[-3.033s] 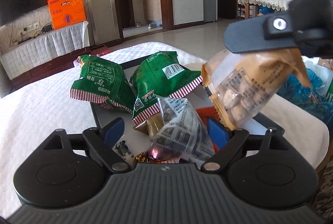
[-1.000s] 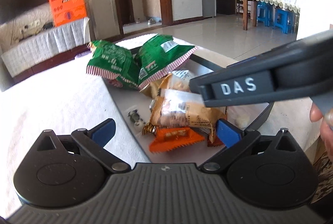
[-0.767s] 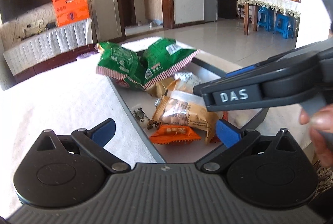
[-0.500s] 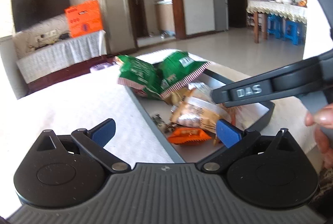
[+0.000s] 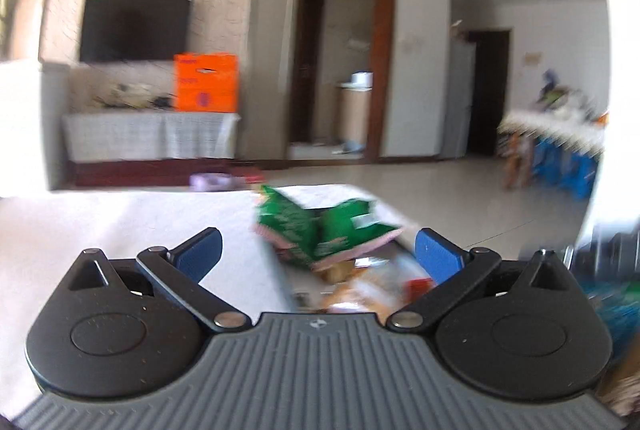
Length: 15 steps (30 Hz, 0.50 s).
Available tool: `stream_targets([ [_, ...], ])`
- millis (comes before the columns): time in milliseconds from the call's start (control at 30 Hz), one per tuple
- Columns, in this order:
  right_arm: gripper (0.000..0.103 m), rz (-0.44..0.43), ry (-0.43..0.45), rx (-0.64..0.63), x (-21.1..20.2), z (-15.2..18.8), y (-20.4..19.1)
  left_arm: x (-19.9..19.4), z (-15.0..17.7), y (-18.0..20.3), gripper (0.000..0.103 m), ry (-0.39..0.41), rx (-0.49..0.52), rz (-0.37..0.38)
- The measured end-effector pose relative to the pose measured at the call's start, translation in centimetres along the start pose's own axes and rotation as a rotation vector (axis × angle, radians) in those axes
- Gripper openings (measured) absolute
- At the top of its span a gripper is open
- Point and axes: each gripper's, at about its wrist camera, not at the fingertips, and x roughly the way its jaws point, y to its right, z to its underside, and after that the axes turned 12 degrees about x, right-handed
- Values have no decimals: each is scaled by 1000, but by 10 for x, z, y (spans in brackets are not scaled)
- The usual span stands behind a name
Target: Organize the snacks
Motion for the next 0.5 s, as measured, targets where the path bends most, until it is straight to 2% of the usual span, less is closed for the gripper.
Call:
stream_targets([
  [67,78,15,-69,-69,-11,15,0,-10,1,-7,103,37,-88,85],
  [100,78,15,-100,-95,-16,22,1,-12,0,-9,103,29,-118,90],
  [167,78,25,-147,-143,-26,38,1,-10,-3,-9,103,-44,-126,93],
  [267,78,34,-185,-203,-35,53,-2,-6,-5,-3,103,-117,-79,67],
  [433,78,53,-228,-308,-35,69,-12,-8,-1,16,103,-129,39,70],
  [500,78,52,-237,-324,-34,71,-12,-4,3,25,103,-130,71,40],
])
